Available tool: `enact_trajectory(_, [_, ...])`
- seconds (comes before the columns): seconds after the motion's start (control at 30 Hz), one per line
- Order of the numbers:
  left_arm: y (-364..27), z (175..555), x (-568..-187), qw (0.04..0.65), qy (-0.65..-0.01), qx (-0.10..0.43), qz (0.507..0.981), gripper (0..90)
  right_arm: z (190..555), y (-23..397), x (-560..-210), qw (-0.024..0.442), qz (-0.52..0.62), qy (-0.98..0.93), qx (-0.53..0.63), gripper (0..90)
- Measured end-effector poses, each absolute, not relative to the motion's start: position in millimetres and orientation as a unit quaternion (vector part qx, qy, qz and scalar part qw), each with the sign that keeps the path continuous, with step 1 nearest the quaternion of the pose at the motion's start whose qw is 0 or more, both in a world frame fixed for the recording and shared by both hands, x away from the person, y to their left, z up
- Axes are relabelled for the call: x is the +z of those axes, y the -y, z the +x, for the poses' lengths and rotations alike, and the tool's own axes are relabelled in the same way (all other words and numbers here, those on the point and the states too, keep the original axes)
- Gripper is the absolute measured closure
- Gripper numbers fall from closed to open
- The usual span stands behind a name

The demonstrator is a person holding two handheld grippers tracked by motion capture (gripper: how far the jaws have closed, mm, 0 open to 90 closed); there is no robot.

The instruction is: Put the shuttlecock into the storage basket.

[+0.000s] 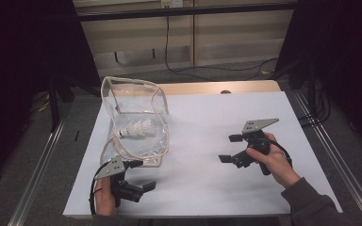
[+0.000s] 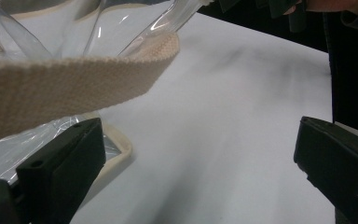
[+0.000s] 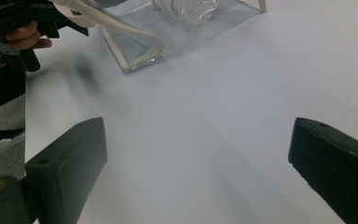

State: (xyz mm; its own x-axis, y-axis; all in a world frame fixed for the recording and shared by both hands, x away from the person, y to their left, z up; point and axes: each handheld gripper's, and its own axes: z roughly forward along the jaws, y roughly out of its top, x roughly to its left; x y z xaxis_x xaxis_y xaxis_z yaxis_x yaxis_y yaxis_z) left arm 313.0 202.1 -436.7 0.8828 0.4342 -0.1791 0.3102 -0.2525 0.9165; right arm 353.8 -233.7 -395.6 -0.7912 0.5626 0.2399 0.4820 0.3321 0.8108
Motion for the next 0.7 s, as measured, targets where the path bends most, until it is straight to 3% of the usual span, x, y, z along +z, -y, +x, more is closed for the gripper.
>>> enact_trajectory(0.7, [-201.7, 313.1, -436.9, 0.562, -0.234, 0.055, 0.791, 2.2, 341.1, 263.3, -415.5, 0.046, 0.345, -0.800, 0.488, 3.8])
